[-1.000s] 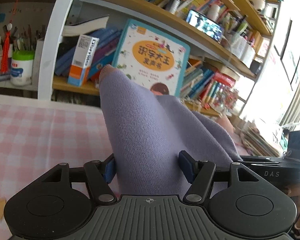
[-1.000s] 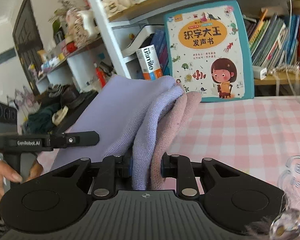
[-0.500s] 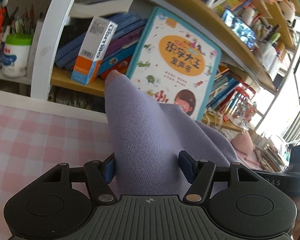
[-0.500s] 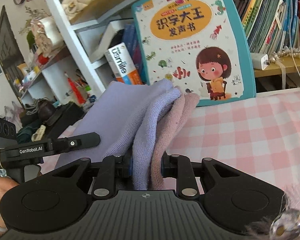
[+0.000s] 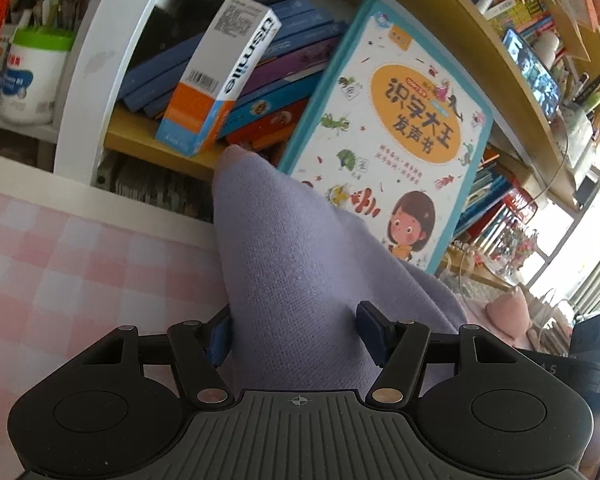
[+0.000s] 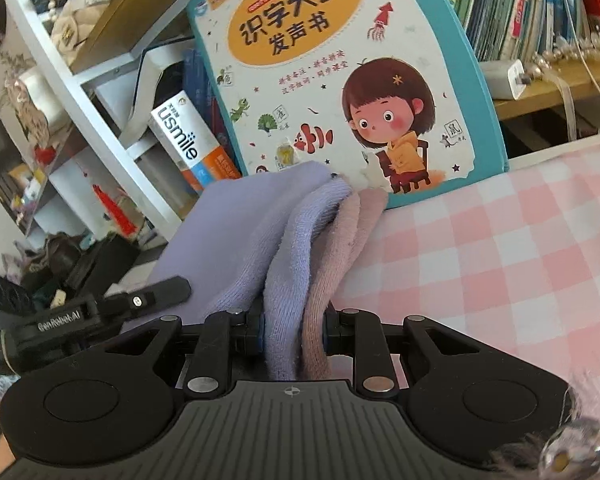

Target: Fold clothes

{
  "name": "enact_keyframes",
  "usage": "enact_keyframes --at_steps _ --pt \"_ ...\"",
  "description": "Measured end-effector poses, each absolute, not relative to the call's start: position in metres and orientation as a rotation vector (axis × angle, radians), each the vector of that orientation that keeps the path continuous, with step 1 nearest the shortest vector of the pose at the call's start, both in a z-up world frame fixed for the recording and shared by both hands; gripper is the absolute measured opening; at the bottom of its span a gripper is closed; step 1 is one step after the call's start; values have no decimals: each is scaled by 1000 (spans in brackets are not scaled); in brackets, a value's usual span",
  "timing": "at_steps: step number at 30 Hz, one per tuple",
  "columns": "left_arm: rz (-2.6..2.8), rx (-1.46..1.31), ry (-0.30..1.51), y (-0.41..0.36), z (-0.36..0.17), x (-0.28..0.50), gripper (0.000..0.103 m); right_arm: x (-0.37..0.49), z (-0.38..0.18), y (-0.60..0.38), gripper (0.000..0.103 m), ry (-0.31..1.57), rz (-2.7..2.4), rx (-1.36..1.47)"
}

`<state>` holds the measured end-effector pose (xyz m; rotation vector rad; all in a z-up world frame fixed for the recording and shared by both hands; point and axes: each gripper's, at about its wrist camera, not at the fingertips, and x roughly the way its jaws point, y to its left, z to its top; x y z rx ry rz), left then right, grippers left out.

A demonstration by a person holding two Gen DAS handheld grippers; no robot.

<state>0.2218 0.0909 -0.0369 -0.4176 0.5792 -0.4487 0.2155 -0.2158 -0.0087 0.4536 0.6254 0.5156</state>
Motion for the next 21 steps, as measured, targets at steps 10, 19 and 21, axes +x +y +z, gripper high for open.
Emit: enact_keyframes --at_steps 10,19,21 --pt "-414 -461 480 104 -24 203 92 202 -5 -214 46 564 468 392" --pt "-397 -355 394 94 4 149 99 149 12 -222 62 448 356 304" --pt "-403 -319 412 84 5 137 99 132 14 -221 66 433 330 283"
